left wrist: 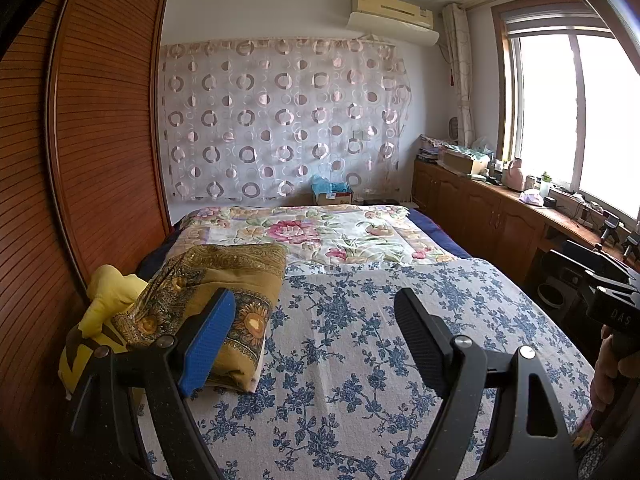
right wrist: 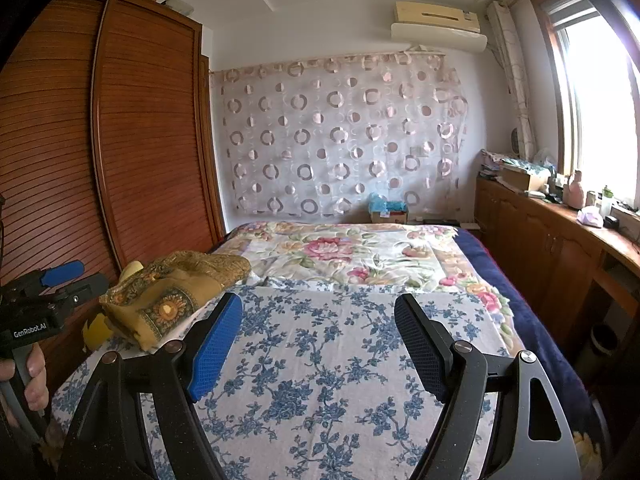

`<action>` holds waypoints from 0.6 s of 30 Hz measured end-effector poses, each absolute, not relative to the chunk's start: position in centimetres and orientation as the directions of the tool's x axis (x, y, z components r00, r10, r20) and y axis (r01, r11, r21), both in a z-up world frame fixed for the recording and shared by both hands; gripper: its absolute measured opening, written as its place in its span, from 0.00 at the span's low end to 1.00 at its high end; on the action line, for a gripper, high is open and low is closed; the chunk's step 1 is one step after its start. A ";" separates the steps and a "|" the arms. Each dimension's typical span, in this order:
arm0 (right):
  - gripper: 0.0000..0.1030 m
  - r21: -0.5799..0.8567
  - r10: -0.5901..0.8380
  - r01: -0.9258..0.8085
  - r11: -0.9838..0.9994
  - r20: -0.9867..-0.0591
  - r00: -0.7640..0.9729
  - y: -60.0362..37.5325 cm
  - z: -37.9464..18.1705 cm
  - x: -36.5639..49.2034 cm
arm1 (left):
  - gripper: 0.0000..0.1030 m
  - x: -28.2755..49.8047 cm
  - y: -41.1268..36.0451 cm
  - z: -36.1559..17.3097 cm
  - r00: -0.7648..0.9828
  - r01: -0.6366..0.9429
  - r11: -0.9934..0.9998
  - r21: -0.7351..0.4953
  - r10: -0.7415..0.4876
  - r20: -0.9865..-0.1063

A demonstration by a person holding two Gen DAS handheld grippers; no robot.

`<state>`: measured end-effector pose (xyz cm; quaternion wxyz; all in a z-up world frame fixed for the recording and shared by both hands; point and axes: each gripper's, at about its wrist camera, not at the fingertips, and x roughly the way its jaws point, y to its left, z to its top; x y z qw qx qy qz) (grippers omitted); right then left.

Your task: Fold small clothes

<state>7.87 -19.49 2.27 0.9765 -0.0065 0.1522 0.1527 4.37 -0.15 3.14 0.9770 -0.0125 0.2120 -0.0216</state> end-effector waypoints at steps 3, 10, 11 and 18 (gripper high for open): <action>0.78 0.034 0.295 -0.299 0.954 -0.299 0.907 -19.5 2.3 7.9 | 0.80 4.4 0.0 3.2 0.910 0.035 0.999 -0.034 -0.046 -0.413; 0.78 0.035 0.296 -0.300 0.953 -0.299 0.907 -19.5 2.3 7.8 | 0.80 4.4 0.0 3.1 0.909 0.036 0.999 -0.033 -0.046 -0.414; 0.78 0.034 0.295 -0.299 0.954 -0.299 0.907 -19.5 2.3 7.8 | 0.80 4.4 0.0 3.1 0.909 0.036 0.999 -0.033 -0.046 -0.413; 0.78 0.034 0.295 -0.299 0.954 -0.299 0.907 -19.6 2.3 7.9 | 0.80 4.4 0.0 3.1 0.909 0.036 0.999 -0.033 -0.047 -0.413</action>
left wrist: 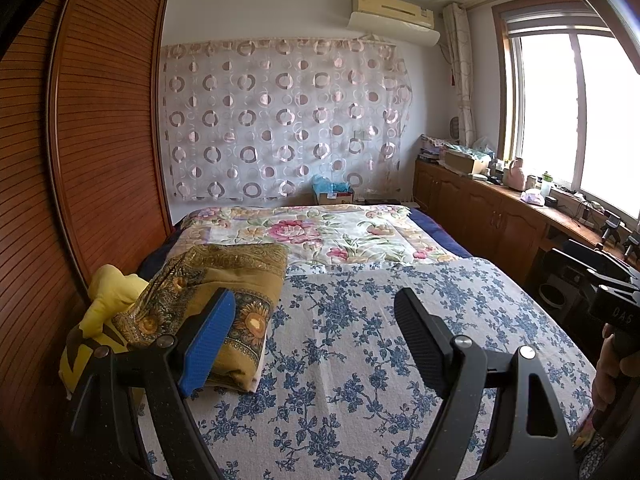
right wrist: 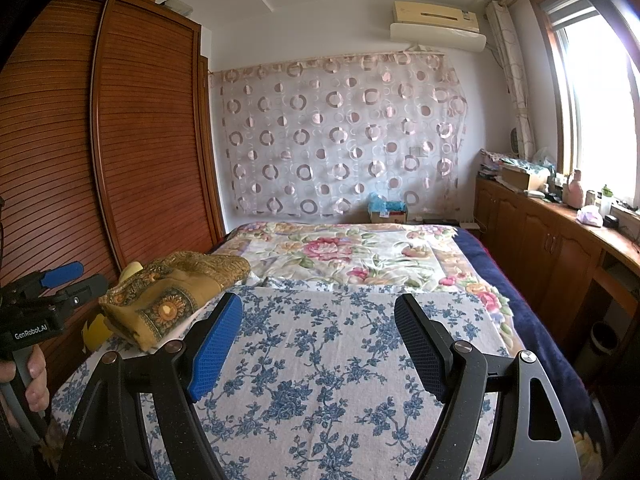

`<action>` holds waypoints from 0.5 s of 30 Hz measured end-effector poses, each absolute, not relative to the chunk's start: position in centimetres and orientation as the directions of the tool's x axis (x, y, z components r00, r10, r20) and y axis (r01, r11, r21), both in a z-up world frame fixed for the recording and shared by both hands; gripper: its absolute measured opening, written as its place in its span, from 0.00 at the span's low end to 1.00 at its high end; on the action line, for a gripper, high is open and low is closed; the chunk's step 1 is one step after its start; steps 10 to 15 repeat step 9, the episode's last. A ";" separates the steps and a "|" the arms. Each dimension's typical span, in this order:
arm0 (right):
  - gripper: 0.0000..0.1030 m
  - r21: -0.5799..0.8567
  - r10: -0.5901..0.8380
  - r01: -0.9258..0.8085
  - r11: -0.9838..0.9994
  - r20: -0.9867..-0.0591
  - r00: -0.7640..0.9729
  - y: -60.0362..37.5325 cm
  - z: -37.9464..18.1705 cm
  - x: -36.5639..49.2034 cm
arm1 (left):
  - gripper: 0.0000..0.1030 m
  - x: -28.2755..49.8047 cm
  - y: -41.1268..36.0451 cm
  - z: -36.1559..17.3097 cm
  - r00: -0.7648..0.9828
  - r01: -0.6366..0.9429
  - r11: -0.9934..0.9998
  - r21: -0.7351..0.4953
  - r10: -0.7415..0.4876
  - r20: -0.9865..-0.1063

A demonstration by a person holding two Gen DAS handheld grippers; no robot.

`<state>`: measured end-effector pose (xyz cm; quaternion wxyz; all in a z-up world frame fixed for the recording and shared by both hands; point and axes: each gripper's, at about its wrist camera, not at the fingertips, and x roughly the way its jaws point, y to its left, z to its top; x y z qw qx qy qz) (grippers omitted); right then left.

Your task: Fold small clothes

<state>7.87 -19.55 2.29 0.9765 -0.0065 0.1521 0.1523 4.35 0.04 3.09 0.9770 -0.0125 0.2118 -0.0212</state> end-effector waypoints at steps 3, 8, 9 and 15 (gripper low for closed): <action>0.78 0.034 0.295 -0.299 0.954 -0.300 0.907 -19.6 2.3 7.9 | 0.80 4.4 0.0 3.1 0.910 0.037 0.999 -0.033 -0.047 -0.413; 0.78 0.035 0.294 -0.297 0.954 -0.299 0.908 -19.6 2.4 7.7 | 0.80 4.3 0.1 3.1 0.910 0.035 0.999 -0.034 -0.046 -0.413; 0.78 0.035 0.294 -0.297 0.954 -0.299 0.908 -19.6 2.4 7.7 | 0.80 4.3 0.1 3.1 0.910 0.035 0.999 -0.034 -0.046 -0.413; 0.78 0.035 0.294 -0.297 0.954 -0.299 0.908 -19.6 2.4 7.7 | 0.80 4.3 0.1 3.1 0.910 0.035 0.999 -0.034 -0.046 -0.413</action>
